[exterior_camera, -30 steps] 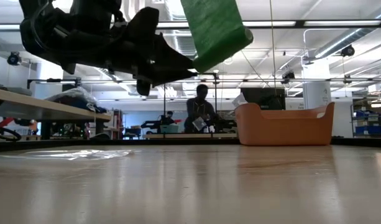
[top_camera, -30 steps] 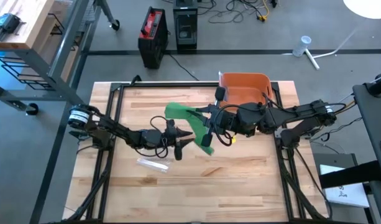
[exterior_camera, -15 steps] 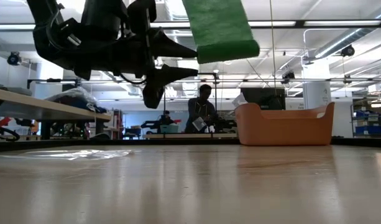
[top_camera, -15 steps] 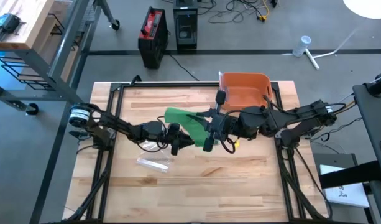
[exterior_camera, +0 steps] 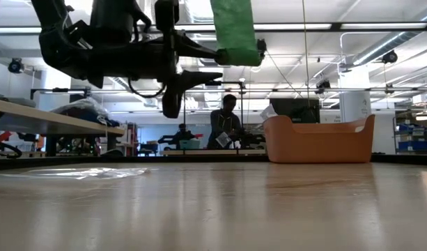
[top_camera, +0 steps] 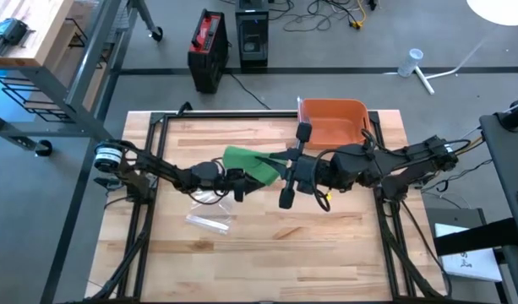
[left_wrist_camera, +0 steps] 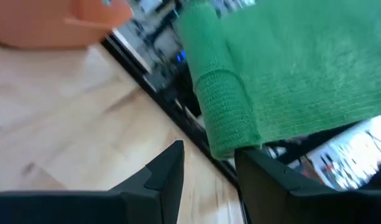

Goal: Roll bandage
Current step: Roll the green bandage

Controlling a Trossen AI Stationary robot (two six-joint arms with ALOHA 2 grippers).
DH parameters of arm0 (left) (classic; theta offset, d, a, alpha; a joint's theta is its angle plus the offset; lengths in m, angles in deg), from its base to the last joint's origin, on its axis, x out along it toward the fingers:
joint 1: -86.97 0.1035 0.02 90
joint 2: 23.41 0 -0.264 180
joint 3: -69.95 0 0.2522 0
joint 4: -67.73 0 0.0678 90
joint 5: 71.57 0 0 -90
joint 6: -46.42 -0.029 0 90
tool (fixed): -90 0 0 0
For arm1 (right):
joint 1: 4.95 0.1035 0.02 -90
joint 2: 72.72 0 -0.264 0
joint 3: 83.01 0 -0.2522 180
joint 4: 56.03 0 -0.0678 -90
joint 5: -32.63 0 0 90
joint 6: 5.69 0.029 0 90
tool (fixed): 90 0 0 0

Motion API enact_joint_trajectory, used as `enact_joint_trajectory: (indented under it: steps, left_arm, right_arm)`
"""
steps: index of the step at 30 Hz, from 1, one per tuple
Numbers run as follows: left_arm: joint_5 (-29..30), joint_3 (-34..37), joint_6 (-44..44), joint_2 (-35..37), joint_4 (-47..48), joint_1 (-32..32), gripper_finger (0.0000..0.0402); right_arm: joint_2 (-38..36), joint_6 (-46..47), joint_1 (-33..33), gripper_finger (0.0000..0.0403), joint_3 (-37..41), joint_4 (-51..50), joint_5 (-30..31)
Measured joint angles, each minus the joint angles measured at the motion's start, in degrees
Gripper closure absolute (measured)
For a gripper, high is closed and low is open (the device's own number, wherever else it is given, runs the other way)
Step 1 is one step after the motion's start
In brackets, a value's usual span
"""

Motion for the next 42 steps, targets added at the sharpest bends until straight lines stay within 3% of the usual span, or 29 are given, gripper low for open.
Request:
enact_joint_trajectory:
  steps: [9, 17, 23, 36, 42]
  left_arm:
    - [2.9, -0.3, 1.8, 0.0, -7.5, 0.1, 0.0271]
    - [-4.3, -4.3, 5.1, 0.0, -4.3, 0.2, 0.0271]
    - [-5.9, -6.4, 6.2, 0.0, 1.4, 0.1, 0.0271]
    - [-15.3, -8.7, 6.6, 0.0, 1.5, 0.0, 0.0271]
    - [-20.1, -10.4, 14.8, 0.0, 1.5, -0.2, 0.0271]
  right_arm:
    - [0.0, 0.0, 0.0, 0.0403, 0.0, 0.1, 0.0]
    - [-0.1, -2.9, 0.2, 0.0403, 0.0, 4.1, 0.0]
    - [-0.7, -3.0, 0.3, 0.0403, 0.0, 4.5, 0.0]
    - [-2.7, -8.6, 4.5, 0.0403, 0.0, 6.9, 0.5]
    - [-2.7, -14.0, 6.5, 0.0403, 0.0, 10.5, 0.5]
